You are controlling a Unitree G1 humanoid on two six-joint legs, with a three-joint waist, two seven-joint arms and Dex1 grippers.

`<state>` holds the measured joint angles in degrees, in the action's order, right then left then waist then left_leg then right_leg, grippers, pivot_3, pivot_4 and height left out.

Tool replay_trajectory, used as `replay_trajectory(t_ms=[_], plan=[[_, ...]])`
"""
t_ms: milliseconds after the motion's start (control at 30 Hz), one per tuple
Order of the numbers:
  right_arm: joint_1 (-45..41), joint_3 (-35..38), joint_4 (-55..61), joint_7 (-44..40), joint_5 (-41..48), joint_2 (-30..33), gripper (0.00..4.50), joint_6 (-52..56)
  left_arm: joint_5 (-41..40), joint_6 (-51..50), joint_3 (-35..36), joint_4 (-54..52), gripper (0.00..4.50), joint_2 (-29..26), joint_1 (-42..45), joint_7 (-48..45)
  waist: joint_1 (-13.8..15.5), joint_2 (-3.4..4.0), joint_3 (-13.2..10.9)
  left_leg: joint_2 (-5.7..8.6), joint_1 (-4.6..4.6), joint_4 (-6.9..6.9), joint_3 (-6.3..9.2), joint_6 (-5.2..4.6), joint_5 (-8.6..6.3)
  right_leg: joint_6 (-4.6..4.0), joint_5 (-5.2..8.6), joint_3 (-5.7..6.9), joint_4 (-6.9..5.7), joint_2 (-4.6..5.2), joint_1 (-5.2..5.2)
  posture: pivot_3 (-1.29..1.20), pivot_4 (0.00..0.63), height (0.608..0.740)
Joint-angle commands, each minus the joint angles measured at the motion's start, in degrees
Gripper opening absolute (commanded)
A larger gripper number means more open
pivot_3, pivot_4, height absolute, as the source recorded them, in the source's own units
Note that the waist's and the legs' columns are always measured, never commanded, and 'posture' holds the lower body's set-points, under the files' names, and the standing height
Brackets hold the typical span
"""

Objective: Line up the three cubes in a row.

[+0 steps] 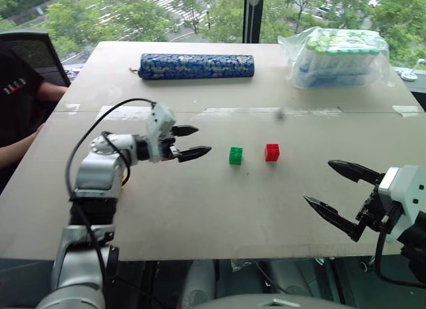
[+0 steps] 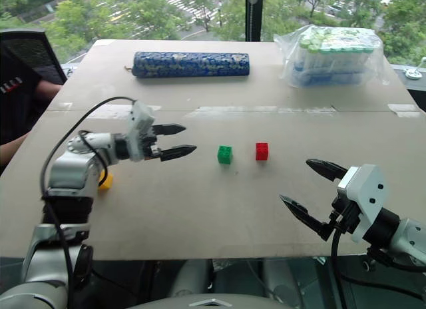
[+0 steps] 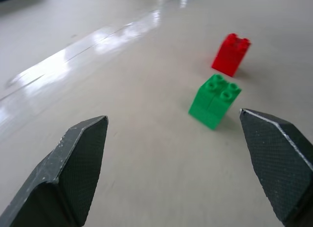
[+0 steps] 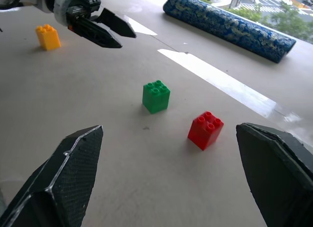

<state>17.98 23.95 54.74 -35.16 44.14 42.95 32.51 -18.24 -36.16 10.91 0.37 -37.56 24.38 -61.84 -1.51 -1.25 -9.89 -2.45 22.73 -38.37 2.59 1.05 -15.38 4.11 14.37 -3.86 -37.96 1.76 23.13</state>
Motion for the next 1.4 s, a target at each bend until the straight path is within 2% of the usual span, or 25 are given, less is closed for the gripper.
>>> replay_trajectory(t_ms=[33,100,233,467,833,1133,1200,1267,1333,1367,1400], plan=[[-3.84,-3.59,-1.92,-1.75,1.09,1.03,4.50,-0.35,-0.78,-4.86,9.25,-2.64,4.39,-3.73,-4.56,7.80,0.30,-0.01,0.00,0.00,-0.01,-0.02,0.01,0.00,0.00,0.00,0.00,0.00,0.00,-0.01,-0.02,0.00,0.150,0.740],[-6.00,-5.78,-3.67,-3.01,0.80,1.46,4.50,-0.48,-0.55,-6.40,12.79,-1.87,4.39,-5.27,-7.88,10.88,0.24,-0.01,0.00,0.00,-0.11,-0.03,0.00,0.01,0.01,0.00,0.00,-0.01,0.01,-0.02,-0.06,0.00,0.150,0.740],[-8.44,-7.82,-5.30,-4.20,0.56,2.15,4.50,-0.45,-3.82,-14.11,17.16,-6.45,4.39,-3.86,-11.44,16.91,1.19,-0.05,0.01,0.01,-0.11,-0.03,0.01,0.01,0.01,-0.01,0.00,0.01,0.02,0.00,-0.08,0.00,0.150,0.740],[-9.76,-8.94,-6.25,-4.95,0.35,2.26,4.50,-0.39,-5.94,-17.44,19.68,-11.15,4.39,-3.28,-18.47,21.74,0.74,-0.10,0.03,0.07,-0.04,0.02,0.03,0.02,0.00,-0.01,0.00,0.04,0.08,0.09,-0.07,0.00,0.150,0.740],[-10.07,-9.45,-6.71,-5.14,-0.27,1.97,4.50,-0.86,-5.73,-12.66,21.06,-10.00,4.39,-5.23,-25.17,22.40,0.66,-0.11,0.04,0.07,-0.10,0.01,0.03,0.02,0.00,-0.02,0.00,0.05,0.06,0.08,-0.08,0.00,0.150,0.740],[-8.90,-8.21,-6.62,-6.12,0.43,2.25,4.50,-1.11,-7.56,-12.07,22.20,-10.56,4.39,-4.68,-27.67,22.74,0.73,-0.11,0.04,0.07,-0.10,0.01,0.01,0.02,0.00,-0.02,0.00,0.04,0.07,0.09,-0.08,0.00,0.150,0.740],[-8.78,-7.75,-6.59,-6.91,1.01,2.26,4.50,-1.39,-8.01,-11.84,22.27,-10.79,3.87,-4.30,-27.92,23.13,0.73,-0.11,0.04,0.07,-0.10,0.01,0.01,0.02,0.00,-0.02,0.00,0.03,0.06,0.09,-0.08,0.00,0.150,0.740],[-8.85,-7.40,-6.50,-8.31,1.74,2.47,4.50,-1.91,-8.30,-11.62,21.95,-11.06,3.14,-3.68,-27.73,23.58,0.71,-0.11,0.04,0.07,-0.10,0.01,0.00,0.02,0.00,-0.02,0.00,0.03,0.06,0.09,-0.08,0.00,0.150,0.740],[-9.02,-7.20,-6.58,-9.24,2.25,2.64,4.50,-2.15,-8.47,-11.39,21.58,-11.62,2.74,-3.37,-27.99,23.68,0.72,-0.11,0.04,0.07,-0.10,0.01,0.01,0.02,0.00,-0.02,0.00,0.04,0.07,0.09,-0.08,0.00,0.150,0.740],[-9.02,-7.14,-6.63,-9.50,2.29,2.67,4.50,-2.18,-8.67,-11.07,21.53,-11.68,2.19,-3.32,-28.05,23.54,0.72,-0.11,0.04,0.07,-0.10,0.01,0.00,0.02,0.00,-0.02,0.00,0.03,0.07,0.09,-0.08,0.00,0.150,0.740],[-8.90,-7.08,-6.62,-9.83,2.30,2.72,4.50,-2.23,-8.85,-10.69,21.46,-11.61,1.94,-3.36,-28.06,23.43,0.74,-0.12,0.04,0.07,-0.10,0.01,-0.01,0.02,0.00,-0.02,0.00,0.03,0.07,0.10,-0.08,0.00,0.150,0.740]])
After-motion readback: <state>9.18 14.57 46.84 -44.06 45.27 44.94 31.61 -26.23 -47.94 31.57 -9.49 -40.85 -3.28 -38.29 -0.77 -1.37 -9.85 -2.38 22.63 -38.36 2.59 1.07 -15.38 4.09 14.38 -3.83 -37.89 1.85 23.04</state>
